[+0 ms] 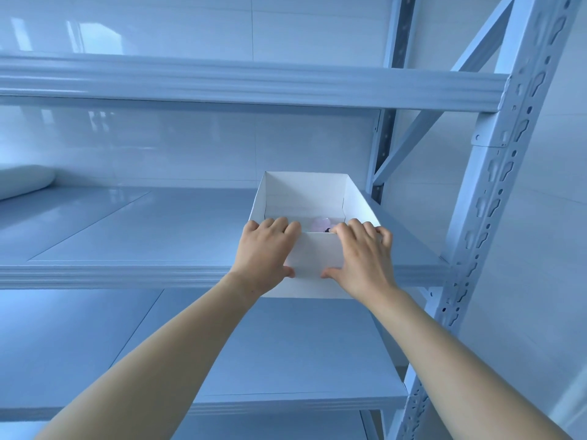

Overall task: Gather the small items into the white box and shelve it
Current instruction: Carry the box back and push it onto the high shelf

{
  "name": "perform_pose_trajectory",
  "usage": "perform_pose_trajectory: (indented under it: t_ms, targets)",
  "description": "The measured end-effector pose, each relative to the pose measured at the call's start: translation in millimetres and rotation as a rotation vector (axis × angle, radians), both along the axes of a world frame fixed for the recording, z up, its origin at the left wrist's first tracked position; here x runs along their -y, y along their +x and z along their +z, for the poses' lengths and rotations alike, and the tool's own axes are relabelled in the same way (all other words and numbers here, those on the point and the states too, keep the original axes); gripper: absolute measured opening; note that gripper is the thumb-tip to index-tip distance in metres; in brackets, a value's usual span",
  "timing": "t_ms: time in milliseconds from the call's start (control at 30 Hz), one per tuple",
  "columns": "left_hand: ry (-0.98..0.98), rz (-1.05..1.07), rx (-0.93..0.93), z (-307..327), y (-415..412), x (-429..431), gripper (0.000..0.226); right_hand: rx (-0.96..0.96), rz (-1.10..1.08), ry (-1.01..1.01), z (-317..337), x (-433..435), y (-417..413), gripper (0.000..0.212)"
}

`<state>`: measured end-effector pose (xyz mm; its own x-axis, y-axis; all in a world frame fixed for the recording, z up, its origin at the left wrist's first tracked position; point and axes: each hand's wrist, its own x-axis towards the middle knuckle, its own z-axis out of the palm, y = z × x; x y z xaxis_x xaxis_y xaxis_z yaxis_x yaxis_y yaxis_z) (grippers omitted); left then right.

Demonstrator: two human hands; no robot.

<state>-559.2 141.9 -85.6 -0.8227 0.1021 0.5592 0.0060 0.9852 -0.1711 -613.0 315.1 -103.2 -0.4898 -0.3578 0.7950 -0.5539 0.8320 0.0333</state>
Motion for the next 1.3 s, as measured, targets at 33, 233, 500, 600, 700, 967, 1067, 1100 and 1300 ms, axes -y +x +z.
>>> perform_pose_trajectory:
  t_ms: [33,233,500,600,700,967,1067,1100,1300]
  targets:
    - [0.001,-0.006,-0.004,-1,5,-1,0.062,0.005,-0.002,0.002,0,-1,6,0.073]
    - [-0.004,-0.039,-0.012,-6,41,-8,0.062,0.023,-0.022,0.015,-4,-11,43,0.073]
    - [-0.009,-0.101,-0.081,-13,86,-15,0.064,0.003,-0.051,-0.002,-9,-22,91,0.073]
    - [-0.003,-0.120,-0.105,-14,103,-21,0.065,-0.007,-0.054,-0.004,-12,-29,107,0.073]
    - [-0.002,-0.139,-0.119,-15,120,-31,0.065,-0.030,-0.042,-0.012,-13,-41,123,0.074]
    - [-0.015,-0.222,-0.191,-18,185,-80,0.067,-0.082,-0.049,-0.044,-19,-97,194,0.075]
    - [-0.020,-0.258,-0.210,-18,213,-108,0.069,-0.090,-0.060,-0.054,-20,-127,230,0.080]
    - [-0.018,-0.269,-0.214,-18,222,-118,0.069,-0.089,-0.067,-0.056,-19,-137,243,0.080]
    - [0.010,-0.350,-0.208,-12,287,-183,0.070,-0.072,-0.121,-0.061,-13,-203,324,0.077]
